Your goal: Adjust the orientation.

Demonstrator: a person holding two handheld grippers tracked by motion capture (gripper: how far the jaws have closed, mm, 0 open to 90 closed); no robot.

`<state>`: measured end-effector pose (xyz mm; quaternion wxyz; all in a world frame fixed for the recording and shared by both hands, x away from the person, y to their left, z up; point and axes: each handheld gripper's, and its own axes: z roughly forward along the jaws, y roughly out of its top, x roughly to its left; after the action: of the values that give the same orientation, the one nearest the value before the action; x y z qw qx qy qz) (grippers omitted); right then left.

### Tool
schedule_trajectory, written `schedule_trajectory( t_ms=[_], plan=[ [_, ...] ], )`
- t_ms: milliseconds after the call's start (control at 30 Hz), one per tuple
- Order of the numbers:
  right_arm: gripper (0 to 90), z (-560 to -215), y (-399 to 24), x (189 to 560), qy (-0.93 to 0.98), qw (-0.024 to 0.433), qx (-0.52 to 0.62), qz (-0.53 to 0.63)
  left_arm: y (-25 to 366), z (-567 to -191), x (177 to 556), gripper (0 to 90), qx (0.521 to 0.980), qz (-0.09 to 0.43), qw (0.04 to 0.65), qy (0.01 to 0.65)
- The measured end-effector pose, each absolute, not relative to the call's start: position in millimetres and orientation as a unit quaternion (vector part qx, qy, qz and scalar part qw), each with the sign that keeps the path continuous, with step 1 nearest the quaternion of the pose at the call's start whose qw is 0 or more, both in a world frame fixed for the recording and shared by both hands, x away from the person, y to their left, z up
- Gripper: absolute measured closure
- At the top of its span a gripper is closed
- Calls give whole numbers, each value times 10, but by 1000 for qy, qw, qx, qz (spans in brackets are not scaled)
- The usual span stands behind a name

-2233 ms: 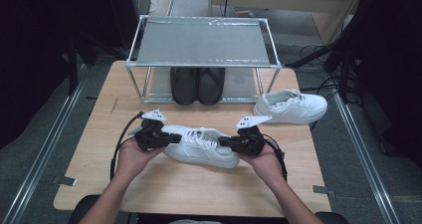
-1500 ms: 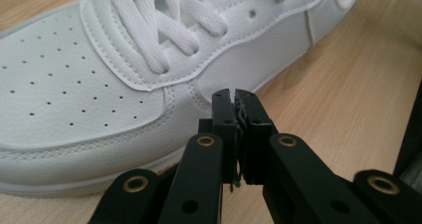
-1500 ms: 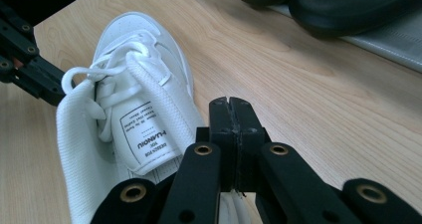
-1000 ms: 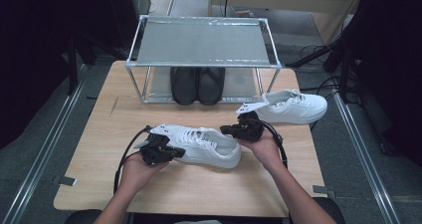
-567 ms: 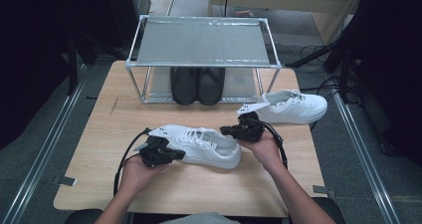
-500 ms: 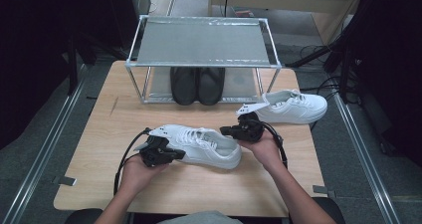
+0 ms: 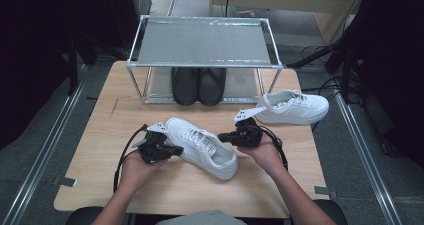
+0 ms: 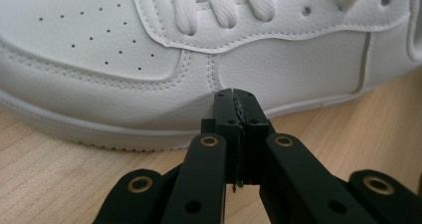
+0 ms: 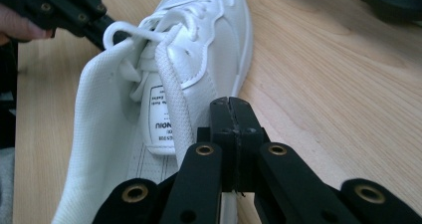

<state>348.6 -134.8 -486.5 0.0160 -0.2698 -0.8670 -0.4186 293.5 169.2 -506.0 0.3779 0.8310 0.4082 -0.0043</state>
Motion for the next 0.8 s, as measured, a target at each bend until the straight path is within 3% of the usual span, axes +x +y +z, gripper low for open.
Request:
schedule_trajectory(
  t_ms=[800],
  plan=[
    [900, -4893, -1131, 3282, -870, 23, -247, -426, 1663, -5022, 2975, 900, 837, 15, 360, 411]
  ],
)
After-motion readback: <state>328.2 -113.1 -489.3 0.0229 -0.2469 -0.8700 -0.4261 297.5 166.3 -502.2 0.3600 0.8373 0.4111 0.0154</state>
